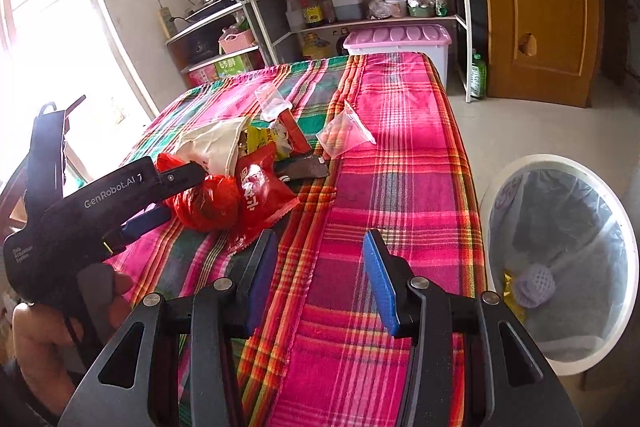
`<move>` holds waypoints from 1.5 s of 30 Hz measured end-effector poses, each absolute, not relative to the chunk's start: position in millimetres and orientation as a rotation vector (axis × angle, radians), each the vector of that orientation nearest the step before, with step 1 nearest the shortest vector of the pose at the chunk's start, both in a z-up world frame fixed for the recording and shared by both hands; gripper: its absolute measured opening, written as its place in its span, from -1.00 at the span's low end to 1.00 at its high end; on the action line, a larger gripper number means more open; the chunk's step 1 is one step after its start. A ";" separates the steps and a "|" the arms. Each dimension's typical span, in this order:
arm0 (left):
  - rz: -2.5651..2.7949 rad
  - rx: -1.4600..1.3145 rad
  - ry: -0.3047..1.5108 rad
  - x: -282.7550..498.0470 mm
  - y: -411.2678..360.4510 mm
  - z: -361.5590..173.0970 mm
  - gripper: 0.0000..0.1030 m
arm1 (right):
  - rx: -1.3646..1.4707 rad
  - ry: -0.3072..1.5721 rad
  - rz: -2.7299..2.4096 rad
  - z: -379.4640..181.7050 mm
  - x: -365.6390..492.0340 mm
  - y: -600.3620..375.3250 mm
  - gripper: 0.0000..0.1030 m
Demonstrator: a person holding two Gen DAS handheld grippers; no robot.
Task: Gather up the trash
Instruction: 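Grasp the red plastic bag with the left tool while the right tool grasps the red packet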
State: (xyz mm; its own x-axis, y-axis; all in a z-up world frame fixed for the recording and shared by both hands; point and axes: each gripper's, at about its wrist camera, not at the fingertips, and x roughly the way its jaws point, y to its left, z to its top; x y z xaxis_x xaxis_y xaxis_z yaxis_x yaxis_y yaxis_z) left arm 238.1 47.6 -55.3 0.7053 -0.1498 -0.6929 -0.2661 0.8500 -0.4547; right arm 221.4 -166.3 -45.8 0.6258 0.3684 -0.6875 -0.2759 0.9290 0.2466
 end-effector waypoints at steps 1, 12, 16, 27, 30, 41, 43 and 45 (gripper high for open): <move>0.067 -0.565 0.798 239.1 48.1 -56.8 0.62 | 0.122 0.817 0.372 -46.5 223.1 -165.7 -0.11; -0.023 -0.442 0.763 224.0 47.0 -45.3 0.15 | 0.163 0.863 0.428 -59.1 242.2 -156.3 -0.11; -0.036 -0.429 0.751 210.8 59.7 -42.0 0.14 | 0.191 0.884 0.459 -65.3 254.9 -149.1 -0.11; -0.033 -0.393 0.745 197.6 74.8 -45.2 0.14 | 0.153 0.893 0.487 -68.6 274.6 -116.3 -0.24; -0.039 -0.374 0.743 196.9 71.1 -44.3 0.14 | 0.126 0.891 0.487 -67.4 271.9 -111.2 -0.51; -0.066 -0.328 0.740 181.0 58.9 -33.3 0.14 | 0.161 0.871 0.482 -51.8 249.7 -129.3 -0.89; -0.073 -0.321 0.739 175.7 55.5 -30.4 0.14 | 0.172 0.864 0.478 -47.5 242.3 -135.0 -0.91; -0.080 -0.309 0.740 169.9 51.3 -27.6 0.14 | 0.186 0.856 0.472 -42.8 234.3 -142.1 -0.92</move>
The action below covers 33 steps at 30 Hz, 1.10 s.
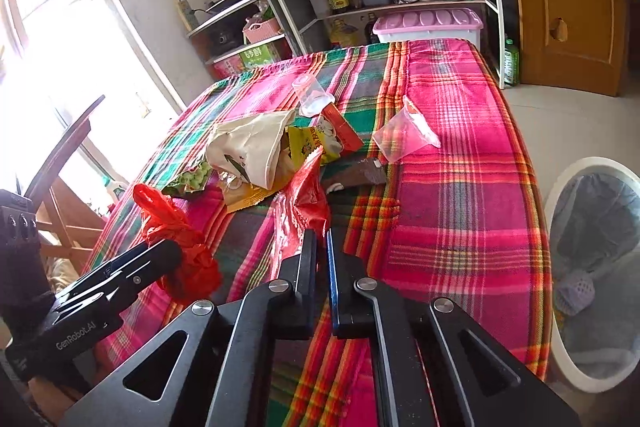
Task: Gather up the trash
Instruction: 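Grasp the red plastic bag with the left tool while the right tool grasps the red packet, then carry both red items over the bin and open both tools to drop them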
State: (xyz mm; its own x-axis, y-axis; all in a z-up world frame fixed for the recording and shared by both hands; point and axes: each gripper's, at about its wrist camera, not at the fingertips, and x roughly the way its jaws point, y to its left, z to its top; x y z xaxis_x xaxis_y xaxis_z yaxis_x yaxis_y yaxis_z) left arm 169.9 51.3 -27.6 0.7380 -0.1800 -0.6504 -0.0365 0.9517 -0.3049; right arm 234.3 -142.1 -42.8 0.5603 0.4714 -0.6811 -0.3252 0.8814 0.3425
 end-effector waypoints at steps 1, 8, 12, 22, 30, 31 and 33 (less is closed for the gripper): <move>-0.085 -0.305 0.740 166.9 49.1 -26.3 0.14 | 0.193 0.851 0.468 -40.4 229.8 -146.5 -0.93; -0.122 -0.272 0.741 149.5 28.5 -17.2 0.14 | 0.239 0.832 0.433 -31.5 202.0 -180.7 -0.95; -0.153 -0.253 0.738 142.0 13.1 -10.6 0.14 | 0.265 0.821 0.407 -27.6 187.6 -197.9 -0.95; -0.212 -0.217 0.727 138.4 -18.2 3.0 0.14 | 0.305 0.782 0.374 -14.8 169.6 -228.2 -0.95; -0.276 -0.194 0.732 150.1 -46.2 6.2 0.14 | 0.330 0.762 0.335 -12.4 166.1 -251.5 -0.95; -0.284 -0.190 0.734 152.4 -49.9 6.1 0.14 | 0.333 0.761 0.329 -12.6 166.2 -255.0 -0.96; -0.299 -0.185 0.737 156.5 -57.8 6.3 0.14 | 0.339 0.758 0.317 -13.1 166.4 -262.9 -0.96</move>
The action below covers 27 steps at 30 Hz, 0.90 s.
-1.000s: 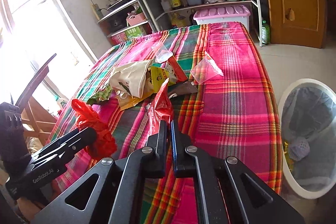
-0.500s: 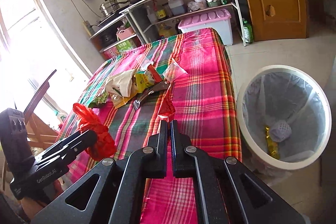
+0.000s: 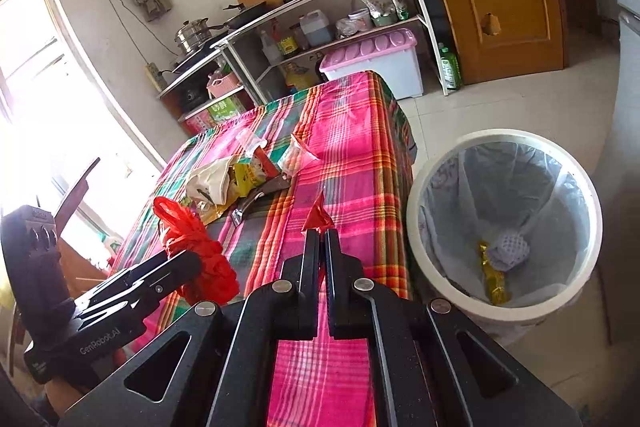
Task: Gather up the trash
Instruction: 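Carry both red items over the bin and open both tools to drop them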
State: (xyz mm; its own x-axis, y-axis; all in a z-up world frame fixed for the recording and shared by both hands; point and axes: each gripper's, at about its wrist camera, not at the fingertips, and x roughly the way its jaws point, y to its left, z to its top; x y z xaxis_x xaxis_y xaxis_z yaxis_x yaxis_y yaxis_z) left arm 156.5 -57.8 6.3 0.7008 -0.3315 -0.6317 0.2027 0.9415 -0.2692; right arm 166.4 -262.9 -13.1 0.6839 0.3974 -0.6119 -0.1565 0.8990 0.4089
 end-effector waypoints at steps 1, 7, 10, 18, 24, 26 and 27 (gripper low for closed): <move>-0.307 -0.181 0.738 158.4 -61.7 6.6 0.14 | 0.343 0.756 0.309 -13.1 166.4 -267.2 -0.96; -0.353 -0.159 0.738 169.1 -85.0 8.6 0.14 | 0.381 0.732 0.253 -9.7 167.7 -296.5 -0.96; -0.380 -0.151 0.736 175.4 -98.5 10.0 0.14 | 0.395 0.721 0.225 -8.6 168.0 -310.3 -0.96; -0.457 -0.125 0.742 195.3 -141.0 11.1 0.14 | 0.428 0.711 0.153 -12.6 168.6 -347.3 -0.96; -0.513 -0.093 0.767 210.2 -174.6 2.7 0.14 | 0.454 0.722 0.105 -24.8 170.0 -370.0 -0.96; -0.528 -0.085 0.776 214.8 -184.5 -1.4 0.15 | 0.462 0.727 0.091 -28.6 170.5 -376.4 -0.96; -0.535 -0.083 0.782 216.4 -188.4 -3.9 0.15 | 0.466 0.729 0.084 -30.4 171.2 -380.9 -0.96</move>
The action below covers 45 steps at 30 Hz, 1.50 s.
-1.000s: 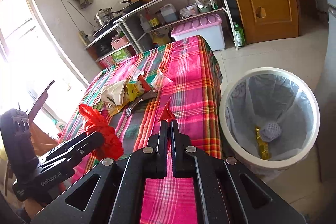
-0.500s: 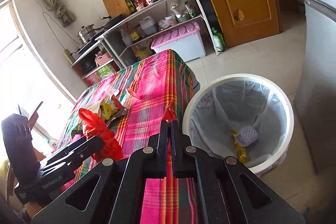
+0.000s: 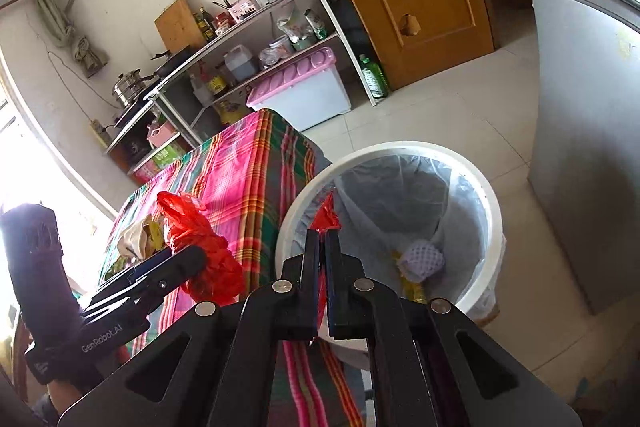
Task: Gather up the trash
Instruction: 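Carry both red items over the bin and open both tools to drop them, then move both tools back over the table toward the remaining trash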
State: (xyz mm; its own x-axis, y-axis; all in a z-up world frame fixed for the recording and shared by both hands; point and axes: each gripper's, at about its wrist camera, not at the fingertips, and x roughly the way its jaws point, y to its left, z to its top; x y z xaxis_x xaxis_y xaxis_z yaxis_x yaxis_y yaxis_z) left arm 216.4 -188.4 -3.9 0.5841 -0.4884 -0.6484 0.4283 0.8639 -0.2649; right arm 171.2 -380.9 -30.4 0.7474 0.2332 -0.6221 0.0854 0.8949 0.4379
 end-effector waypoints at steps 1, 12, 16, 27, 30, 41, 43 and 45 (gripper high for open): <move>-0.542 -0.079 0.787 218.8 -192.2 -6.1 0.15 | 0.469 0.732 0.078 -32.6 171.6 -384.1 -0.96; -0.581 -0.073 0.855 240.7 -225.2 -31.7 0.17 | 0.476 0.768 0.027 -50.8 178.2 -400.0 -0.93; -0.570 -0.082 0.884 245.7 -227.9 -40.6 0.19 | 0.468 0.779 0.006 -55.8 179.7 -400.4 -0.92; -0.572 -0.120 0.885 242.1 -219.9 -42.4 0.23 | 0.456 0.763 0.000 -51.9 177.5 -396.3 -0.87; -0.569 -0.127 0.868 236.6 -212.9 -37.2 0.23 | 0.452 0.751 0.010 -47.6 175.4 -391.9 -0.82; -0.509 -0.149 0.781 205.7 -163.9 -11.6 0.23 | 0.400 0.707 0.080 -24.8 155.6 -356.8 -0.75; -0.485 -0.157 0.771 197.3 -151.1 -9.0 0.23 | 0.382 0.709 0.104 -21.7 151.4 -345.2 -0.75; -0.463 -0.164 0.764 188.2 -138.0 -7.1 0.23 | 0.366 0.705 0.131 -18.1 147.9 -334.1 -0.75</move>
State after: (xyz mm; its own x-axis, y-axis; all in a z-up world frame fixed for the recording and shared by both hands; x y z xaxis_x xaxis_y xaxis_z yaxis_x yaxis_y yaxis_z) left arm 188.2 -138.0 -7.1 0.6281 -0.4604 -0.6274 0.3432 0.8875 -0.3076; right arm 147.9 -334.1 -18.1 0.7563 0.2391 -0.6090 0.0053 0.9286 0.3711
